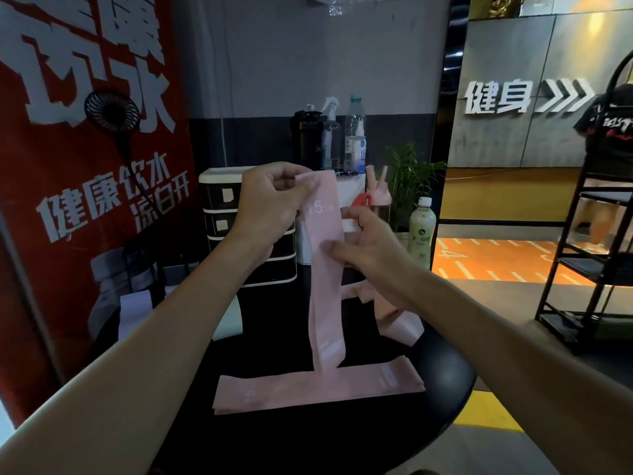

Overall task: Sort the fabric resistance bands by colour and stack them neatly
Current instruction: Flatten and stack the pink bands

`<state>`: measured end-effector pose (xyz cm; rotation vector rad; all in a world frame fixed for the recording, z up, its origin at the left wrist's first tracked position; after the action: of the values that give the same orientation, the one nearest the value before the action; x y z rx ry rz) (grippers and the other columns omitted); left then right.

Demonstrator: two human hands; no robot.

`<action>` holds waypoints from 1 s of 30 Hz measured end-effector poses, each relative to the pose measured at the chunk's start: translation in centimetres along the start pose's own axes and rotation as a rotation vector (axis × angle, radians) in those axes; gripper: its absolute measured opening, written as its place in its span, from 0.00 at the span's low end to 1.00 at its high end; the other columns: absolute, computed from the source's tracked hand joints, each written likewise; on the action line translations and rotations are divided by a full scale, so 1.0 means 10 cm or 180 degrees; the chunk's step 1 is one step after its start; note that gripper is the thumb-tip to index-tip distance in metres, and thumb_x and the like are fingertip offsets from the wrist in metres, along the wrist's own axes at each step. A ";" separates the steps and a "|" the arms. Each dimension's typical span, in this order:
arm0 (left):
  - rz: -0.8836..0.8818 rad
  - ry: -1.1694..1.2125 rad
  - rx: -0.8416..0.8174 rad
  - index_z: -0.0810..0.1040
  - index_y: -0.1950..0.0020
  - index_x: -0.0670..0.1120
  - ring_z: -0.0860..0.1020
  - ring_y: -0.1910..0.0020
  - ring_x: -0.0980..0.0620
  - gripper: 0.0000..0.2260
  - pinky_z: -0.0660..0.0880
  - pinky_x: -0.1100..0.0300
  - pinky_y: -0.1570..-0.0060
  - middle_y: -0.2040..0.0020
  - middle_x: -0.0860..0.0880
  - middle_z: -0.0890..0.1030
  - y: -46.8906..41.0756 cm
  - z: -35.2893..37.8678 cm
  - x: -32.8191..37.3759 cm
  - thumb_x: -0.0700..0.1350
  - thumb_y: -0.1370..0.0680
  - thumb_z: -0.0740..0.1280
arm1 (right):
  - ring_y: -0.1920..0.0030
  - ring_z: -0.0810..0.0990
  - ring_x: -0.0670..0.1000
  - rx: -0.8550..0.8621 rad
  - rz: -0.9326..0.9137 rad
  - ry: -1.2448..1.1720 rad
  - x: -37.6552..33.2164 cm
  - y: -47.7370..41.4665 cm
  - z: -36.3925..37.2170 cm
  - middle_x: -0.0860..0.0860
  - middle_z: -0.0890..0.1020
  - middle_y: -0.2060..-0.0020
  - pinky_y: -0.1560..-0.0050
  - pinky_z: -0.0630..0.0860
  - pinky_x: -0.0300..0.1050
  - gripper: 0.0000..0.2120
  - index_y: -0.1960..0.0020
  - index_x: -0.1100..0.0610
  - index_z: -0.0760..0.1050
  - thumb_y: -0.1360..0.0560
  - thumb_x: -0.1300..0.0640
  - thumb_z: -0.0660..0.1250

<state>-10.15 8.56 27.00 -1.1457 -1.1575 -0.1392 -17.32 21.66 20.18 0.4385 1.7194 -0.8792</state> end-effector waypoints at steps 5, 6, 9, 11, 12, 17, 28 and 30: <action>-0.0238 0.0318 0.0321 0.83 0.52 0.45 0.83 0.59 0.51 0.02 0.83 0.55 0.54 0.58 0.46 0.85 -0.02 -0.22 -0.11 0.39 0.23 0.71 | 0.46 0.83 0.61 -0.0329 0.0276 -0.0124 0.32 0.16 0.08 0.60 0.84 0.49 0.40 0.75 0.64 0.21 0.34 0.57 0.68 0.24 0.65 0.69; -0.0293 0.0369 0.0380 0.83 0.51 0.44 0.83 0.58 0.51 0.02 0.83 0.56 0.55 0.58 0.46 0.85 -0.02 -0.26 -0.14 0.39 0.22 0.71 | 0.45 0.82 0.62 -0.0391 0.0290 -0.0136 0.37 0.20 0.09 0.60 0.84 0.50 0.39 0.75 0.64 0.20 0.34 0.57 0.69 0.24 0.65 0.69; -0.0407 0.0389 0.0479 0.84 0.49 0.44 0.84 0.54 0.47 0.03 0.83 0.52 0.51 0.55 0.44 0.85 -0.01 -0.39 -0.24 0.39 0.22 0.71 | 0.45 0.82 0.61 -0.0580 0.0397 -0.0186 0.53 0.31 0.10 0.61 0.84 0.49 0.38 0.75 0.61 0.17 0.35 0.61 0.72 0.24 0.64 0.68; -0.0464 0.0329 0.0526 0.84 0.49 0.44 0.84 0.53 0.47 0.04 0.82 0.48 0.47 0.55 0.46 0.86 0.01 -0.48 -0.31 0.40 0.22 0.71 | 0.47 0.83 0.59 -0.0745 0.0408 -0.0036 0.61 0.40 0.09 0.61 0.84 0.49 0.41 0.77 0.55 0.12 0.40 0.62 0.76 0.23 0.63 0.68; -0.0495 0.0301 0.0560 0.84 0.49 0.43 0.85 0.53 0.47 0.04 0.82 0.47 0.46 0.56 0.47 0.86 0.02 -0.52 -0.34 0.40 0.22 0.71 | 0.49 0.83 0.58 -0.0838 0.0392 0.0101 0.66 0.44 0.09 0.61 0.84 0.51 0.45 0.78 0.52 0.09 0.44 0.63 0.77 0.23 0.62 0.68; -0.0606 0.0331 0.0747 0.84 0.51 0.46 0.84 0.55 0.50 0.03 0.82 0.49 0.46 0.55 0.46 0.85 0.09 -0.77 -0.48 0.40 0.22 0.70 | 0.57 0.83 0.53 -0.1004 0.0592 0.0158 0.86 0.63 -0.04 0.56 0.84 0.61 0.52 0.77 0.44 0.02 0.54 0.61 0.78 0.23 0.63 0.68; -0.0523 -0.0264 0.1001 0.80 0.49 0.46 0.80 0.63 0.60 0.07 0.77 0.68 0.62 0.59 0.49 0.82 0.67 -1.18 -0.86 0.34 0.22 0.69 | 0.52 0.82 0.59 -0.0109 0.0887 -0.0227 1.19 0.83 -0.67 0.62 0.82 0.53 0.50 0.78 0.52 0.09 0.45 0.63 0.77 0.25 0.69 0.67; -0.0554 -0.0449 0.0893 0.80 0.52 0.45 0.79 0.63 0.59 0.07 0.77 0.68 0.63 0.59 0.48 0.81 0.86 -1.18 -0.98 0.33 0.23 0.69 | 0.57 0.82 0.54 0.0295 0.0910 -0.0303 1.28 0.85 -0.78 0.58 0.82 0.58 0.56 0.78 0.49 0.10 0.47 0.61 0.77 0.25 0.70 0.67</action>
<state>-1.73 -0.71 14.65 -0.8171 -1.3551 -0.0278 -20.93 31.20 6.35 0.6757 1.4884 -0.7603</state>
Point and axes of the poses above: each hand's wrist, its own y-axis away from the middle knuckle, its own z-axis out of the palm, x = y × z, the point moved 8 cm from there along -y, towards the middle knuckle
